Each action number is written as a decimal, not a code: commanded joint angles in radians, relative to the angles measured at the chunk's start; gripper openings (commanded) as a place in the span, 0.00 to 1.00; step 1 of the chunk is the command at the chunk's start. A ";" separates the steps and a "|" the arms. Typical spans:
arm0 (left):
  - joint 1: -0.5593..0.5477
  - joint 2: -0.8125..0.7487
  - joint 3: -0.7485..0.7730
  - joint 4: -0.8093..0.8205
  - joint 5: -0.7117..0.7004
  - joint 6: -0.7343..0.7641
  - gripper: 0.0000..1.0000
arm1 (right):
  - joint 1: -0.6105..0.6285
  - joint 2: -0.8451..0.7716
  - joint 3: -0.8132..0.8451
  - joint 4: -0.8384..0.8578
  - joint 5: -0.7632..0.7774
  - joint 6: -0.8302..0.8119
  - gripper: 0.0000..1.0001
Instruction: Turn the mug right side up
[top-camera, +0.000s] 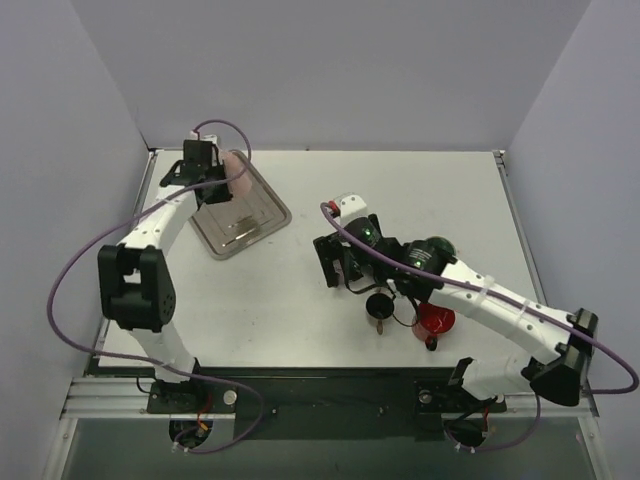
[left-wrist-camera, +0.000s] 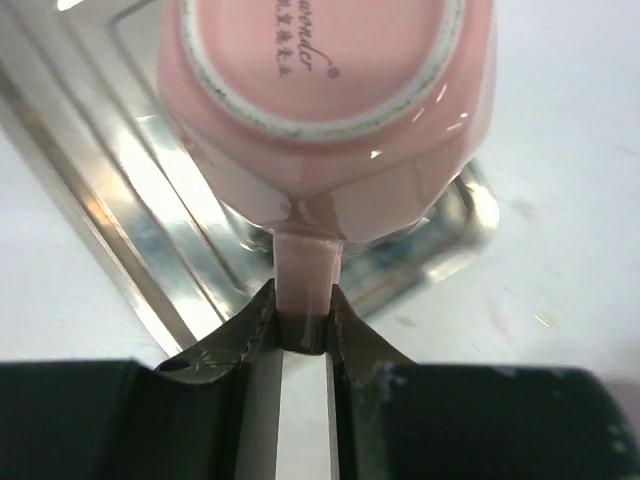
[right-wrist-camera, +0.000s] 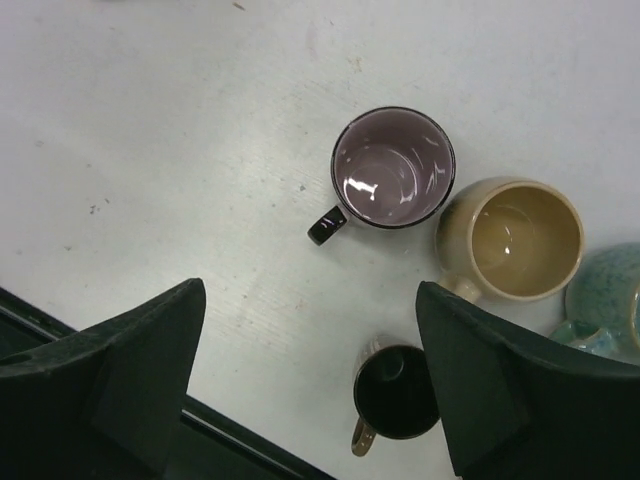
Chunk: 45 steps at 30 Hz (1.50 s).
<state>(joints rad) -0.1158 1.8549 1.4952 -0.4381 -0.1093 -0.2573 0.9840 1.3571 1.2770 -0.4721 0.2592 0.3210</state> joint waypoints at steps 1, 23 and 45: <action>-0.001 -0.313 -0.003 -0.020 0.438 0.010 0.00 | 0.033 -0.176 -0.117 0.192 0.000 0.036 0.84; -0.344 -0.688 -0.078 -0.084 0.936 -0.249 0.00 | 0.124 -0.332 -0.469 1.536 0.032 0.138 0.75; -0.147 -0.775 -0.130 -0.415 0.461 0.183 0.87 | 0.073 -0.282 -0.076 0.393 -0.021 0.018 0.00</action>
<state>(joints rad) -0.3988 1.1423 1.3602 -0.7155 0.6205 -0.3107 1.0317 1.0317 1.0077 0.2913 0.2691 0.3672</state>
